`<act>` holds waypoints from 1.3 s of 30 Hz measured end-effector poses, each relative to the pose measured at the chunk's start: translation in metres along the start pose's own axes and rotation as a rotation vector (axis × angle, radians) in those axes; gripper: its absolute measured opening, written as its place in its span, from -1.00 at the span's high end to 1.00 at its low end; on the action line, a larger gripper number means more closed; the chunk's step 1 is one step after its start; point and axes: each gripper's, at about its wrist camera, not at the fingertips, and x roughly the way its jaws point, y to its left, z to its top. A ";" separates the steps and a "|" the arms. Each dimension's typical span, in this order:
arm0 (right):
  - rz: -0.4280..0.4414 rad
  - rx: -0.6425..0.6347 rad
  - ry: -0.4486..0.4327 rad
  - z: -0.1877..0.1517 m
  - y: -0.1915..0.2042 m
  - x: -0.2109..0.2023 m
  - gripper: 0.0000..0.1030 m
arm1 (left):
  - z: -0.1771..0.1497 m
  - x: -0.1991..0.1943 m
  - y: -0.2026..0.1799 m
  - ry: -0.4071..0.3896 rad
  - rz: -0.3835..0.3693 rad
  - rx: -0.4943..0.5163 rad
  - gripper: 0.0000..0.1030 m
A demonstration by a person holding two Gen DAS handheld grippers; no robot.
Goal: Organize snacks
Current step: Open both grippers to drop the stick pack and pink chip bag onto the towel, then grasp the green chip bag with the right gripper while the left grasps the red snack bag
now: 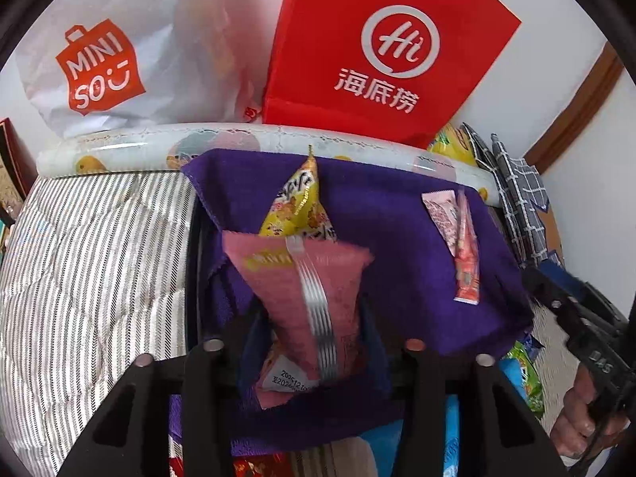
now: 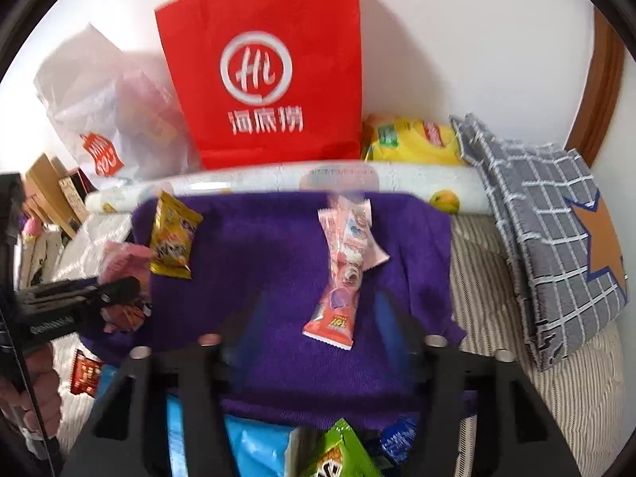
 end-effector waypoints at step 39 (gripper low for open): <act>0.066 0.041 0.072 -0.115 -0.031 -0.047 0.39 | -0.102 -0.095 0.048 -0.050 0.052 -0.077 -0.13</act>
